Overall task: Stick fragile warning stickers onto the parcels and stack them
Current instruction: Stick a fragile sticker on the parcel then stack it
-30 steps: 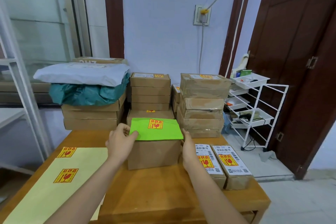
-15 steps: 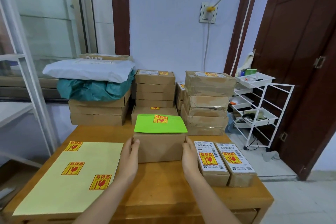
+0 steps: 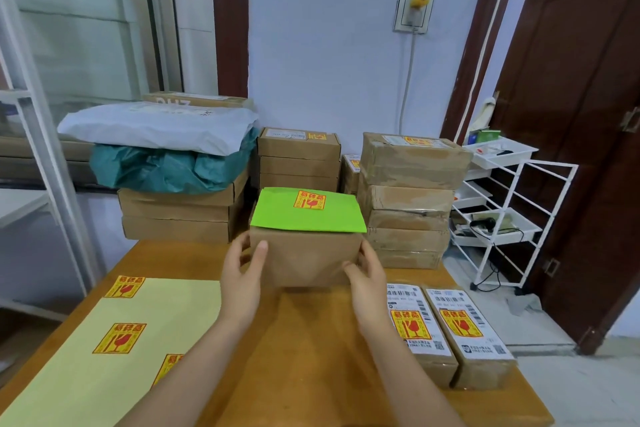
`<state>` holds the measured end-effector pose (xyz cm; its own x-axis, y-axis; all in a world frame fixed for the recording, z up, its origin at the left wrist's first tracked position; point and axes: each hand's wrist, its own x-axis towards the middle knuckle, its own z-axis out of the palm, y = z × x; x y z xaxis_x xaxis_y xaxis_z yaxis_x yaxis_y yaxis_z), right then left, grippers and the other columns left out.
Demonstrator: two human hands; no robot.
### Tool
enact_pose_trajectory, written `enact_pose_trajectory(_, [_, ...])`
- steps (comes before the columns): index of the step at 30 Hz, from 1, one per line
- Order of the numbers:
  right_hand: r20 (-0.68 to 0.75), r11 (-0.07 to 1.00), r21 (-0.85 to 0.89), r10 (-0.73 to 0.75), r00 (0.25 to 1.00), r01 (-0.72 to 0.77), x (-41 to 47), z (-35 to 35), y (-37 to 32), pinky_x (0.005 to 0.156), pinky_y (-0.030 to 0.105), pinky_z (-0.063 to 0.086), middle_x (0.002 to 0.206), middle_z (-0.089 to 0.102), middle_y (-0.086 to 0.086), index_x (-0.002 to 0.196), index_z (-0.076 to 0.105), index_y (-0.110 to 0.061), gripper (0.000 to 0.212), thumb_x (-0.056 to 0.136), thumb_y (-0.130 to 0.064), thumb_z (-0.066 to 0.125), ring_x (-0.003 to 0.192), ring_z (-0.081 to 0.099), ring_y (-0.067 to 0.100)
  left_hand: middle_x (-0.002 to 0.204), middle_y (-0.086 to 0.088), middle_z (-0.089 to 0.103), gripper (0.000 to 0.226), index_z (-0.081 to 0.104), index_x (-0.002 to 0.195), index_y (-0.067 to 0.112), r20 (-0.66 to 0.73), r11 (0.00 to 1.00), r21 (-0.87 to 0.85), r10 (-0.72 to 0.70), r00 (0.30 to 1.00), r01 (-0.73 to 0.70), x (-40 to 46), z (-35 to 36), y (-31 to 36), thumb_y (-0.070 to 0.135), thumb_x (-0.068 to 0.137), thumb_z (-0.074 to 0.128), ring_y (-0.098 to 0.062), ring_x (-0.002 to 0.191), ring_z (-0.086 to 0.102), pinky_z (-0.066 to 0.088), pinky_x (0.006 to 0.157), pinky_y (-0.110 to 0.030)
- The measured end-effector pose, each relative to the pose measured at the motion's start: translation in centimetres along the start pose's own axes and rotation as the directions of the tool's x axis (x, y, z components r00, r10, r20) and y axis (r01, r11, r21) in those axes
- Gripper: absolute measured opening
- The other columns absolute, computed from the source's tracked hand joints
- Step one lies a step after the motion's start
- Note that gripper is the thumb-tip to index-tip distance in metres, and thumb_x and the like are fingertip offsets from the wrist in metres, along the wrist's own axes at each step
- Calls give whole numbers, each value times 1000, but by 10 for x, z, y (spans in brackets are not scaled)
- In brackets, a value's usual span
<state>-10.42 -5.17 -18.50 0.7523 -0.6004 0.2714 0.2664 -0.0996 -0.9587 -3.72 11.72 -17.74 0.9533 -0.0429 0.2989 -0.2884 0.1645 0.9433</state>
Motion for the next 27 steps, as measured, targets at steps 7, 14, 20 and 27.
enact_pose_trajectory(7, [9, 979, -172, -106, 994, 106, 37, 6, 0, 110, 34, 39, 134, 49, -4, 137, 43, -30, 74, 81, 18, 54, 124, 47, 6, 106, 10, 60, 24, 55, 115, 23, -30, 996, 52, 72, 997, -70, 42, 18, 15, 29, 92, 57, -5, 98, 55, 44, 91, -28])
enact_pose_trajectory(14, [-39, 926, -341, -188, 981, 164, 75, 31, 4, 108, 45, 38, 134, 47, 1, 144, 39, -16, 75, 79, 18, 55, 126, 45, 20, 121, -3, 60, 43, 55, 126, 12, -60, 994, 95, 64, 996, -58, 81, 26, 0, 38, 91, 56, -19, 114, 54, 44, 101, -39])
enact_pose_trajectory(20, [-66, 907, -402, -166, 984, 126, 108, 52, 13, 108, 20, 27, 139, 45, 5, 144, 38, -9, 69, 81, 18, 51, 132, 40, 18, 120, -4, 62, 48, 57, 125, 16, -54, 993, 105, 50, 997, -44, 117, 30, -16, 46, 88, 56, -21, 115, 56, 44, 102, -46])
enact_pose_trajectory(27, [-64, 901, -430, -85, 994, 49, 142, 68, 31, 102, 15, 24, 145, 42, 3, 147, 32, -12, 69, 85, 15, 49, 136, 38, 19, 133, 4, 56, 59, 51, 135, 19, -12, 987, 161, -2, 1000, 4, 153, 36, -34, 52, 86, 55, -16, 125, 49, 37, 109, -43])
